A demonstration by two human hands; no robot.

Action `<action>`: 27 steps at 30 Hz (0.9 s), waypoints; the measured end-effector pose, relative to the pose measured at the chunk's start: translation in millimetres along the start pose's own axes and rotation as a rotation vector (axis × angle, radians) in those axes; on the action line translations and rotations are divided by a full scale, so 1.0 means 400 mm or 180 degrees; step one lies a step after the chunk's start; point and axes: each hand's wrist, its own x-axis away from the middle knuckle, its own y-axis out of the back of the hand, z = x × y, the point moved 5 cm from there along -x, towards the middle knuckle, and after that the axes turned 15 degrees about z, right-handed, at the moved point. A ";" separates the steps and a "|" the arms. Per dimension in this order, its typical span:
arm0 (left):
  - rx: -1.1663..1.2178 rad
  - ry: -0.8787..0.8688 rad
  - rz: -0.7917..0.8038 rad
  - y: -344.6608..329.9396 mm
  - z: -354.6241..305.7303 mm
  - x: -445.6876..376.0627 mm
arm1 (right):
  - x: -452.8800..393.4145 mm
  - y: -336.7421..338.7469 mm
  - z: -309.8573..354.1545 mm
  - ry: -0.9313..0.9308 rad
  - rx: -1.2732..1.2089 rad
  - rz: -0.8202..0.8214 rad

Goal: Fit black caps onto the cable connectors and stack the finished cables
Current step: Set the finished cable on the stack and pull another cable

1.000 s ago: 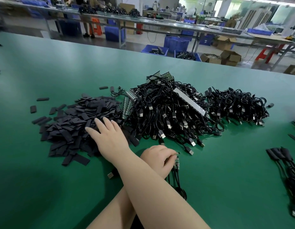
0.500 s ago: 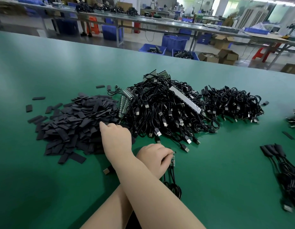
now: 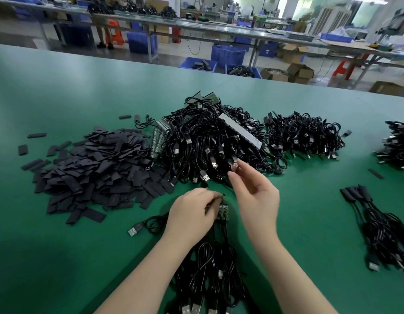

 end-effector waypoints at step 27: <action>0.0639 -0.0335 -0.0049 0.001 -0.012 0.013 | 0.063 0.071 -0.115 -0.0664 -0.0954 0.0077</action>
